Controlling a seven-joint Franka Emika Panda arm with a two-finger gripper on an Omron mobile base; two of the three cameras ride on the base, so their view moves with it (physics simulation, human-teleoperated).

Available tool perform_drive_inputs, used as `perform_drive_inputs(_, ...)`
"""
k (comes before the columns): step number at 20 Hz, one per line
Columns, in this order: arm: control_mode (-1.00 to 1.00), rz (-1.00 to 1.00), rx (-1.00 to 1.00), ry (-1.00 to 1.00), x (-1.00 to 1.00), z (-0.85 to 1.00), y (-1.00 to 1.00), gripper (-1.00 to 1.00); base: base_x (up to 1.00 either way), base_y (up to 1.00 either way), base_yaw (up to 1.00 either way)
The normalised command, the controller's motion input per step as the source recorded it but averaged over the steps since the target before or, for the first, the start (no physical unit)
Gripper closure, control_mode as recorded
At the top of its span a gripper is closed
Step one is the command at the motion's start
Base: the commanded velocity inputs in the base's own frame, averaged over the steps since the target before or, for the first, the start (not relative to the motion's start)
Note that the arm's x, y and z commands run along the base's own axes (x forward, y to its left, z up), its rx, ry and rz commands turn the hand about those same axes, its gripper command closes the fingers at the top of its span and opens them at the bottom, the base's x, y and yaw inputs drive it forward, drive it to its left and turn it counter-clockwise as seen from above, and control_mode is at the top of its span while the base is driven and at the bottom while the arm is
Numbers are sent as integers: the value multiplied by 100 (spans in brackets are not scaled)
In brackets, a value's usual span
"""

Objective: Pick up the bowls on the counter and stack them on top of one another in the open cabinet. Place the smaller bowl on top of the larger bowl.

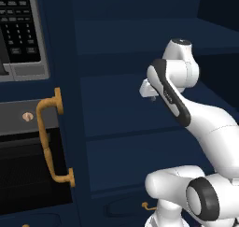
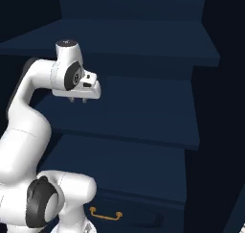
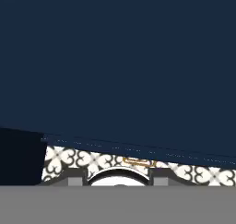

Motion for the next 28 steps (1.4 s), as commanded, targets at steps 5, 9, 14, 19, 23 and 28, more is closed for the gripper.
perform_drive_inputs(5,-100,0,1,-8,-28,0,-3,-100,0,0,0)
perform_drive_inputs(9,-100,0,0,-14,-70,-5,-2,-100,0,0,0)
perform_drive_inputs(14,-100,0,0,-4,-19,-11,0,-100,0,0,0)
perform_drive_inputs(19,-100,0,-1,8,0,-3,0,-100,0,0,0)
perform_drive_inputs(23,100,0,0,0,-24,-1,0,-100,-50,-6,0)
perform_drive_inputs(28,100,0,0,0,0,0,0,-100,-100,-32,-1)
